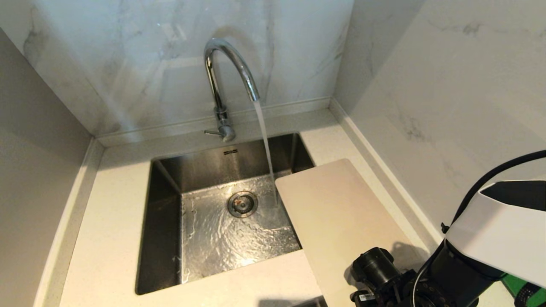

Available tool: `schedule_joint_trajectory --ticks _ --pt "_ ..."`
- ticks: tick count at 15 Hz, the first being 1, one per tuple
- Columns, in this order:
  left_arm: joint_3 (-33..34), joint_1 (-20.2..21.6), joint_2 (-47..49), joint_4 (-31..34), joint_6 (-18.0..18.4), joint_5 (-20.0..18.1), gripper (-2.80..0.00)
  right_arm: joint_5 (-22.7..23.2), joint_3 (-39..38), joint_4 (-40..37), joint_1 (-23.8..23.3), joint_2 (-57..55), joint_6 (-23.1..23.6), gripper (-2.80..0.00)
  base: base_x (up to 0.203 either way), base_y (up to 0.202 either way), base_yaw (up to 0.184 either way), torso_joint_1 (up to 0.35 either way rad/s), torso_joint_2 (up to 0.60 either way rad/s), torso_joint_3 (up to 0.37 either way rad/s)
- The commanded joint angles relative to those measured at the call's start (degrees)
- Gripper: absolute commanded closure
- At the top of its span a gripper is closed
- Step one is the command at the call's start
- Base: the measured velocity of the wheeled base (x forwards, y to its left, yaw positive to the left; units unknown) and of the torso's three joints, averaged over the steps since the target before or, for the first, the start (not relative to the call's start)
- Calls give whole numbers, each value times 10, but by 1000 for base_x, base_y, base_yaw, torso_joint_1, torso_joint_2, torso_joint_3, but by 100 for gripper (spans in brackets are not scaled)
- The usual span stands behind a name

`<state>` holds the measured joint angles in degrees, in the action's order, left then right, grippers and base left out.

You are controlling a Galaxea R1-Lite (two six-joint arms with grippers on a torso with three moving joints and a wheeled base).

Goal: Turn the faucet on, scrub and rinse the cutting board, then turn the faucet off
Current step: Pick up the cutting board

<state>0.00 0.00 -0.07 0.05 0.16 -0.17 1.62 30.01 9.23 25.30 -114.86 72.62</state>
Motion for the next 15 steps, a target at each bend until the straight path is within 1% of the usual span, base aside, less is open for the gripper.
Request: schedule_joint_trajectory --ticks 1,5,11,13,15 --pt "0 0 0 0 0 0 0 0 -1 0 2 -6 4 -280 0 0 0 0 0 0" --pt "0 0 -1 0 0 0 0 -12 -3 4 7 -7 4 -280 0 0 0 0 0 0" --pt "1 0 -1 0 0 0 0 -11 -5 7 6 -16 2 -280 0 0 0 0 0 0" --pt "0 0 0 0 0 0 0 -11 -15 34 6 -23 2 -280 0 0 0 0 0 0" --pt "1 0 0 0 0 0 0 -6 -28 76 6 -33 -1 -280 0 0 0 0 0 0"
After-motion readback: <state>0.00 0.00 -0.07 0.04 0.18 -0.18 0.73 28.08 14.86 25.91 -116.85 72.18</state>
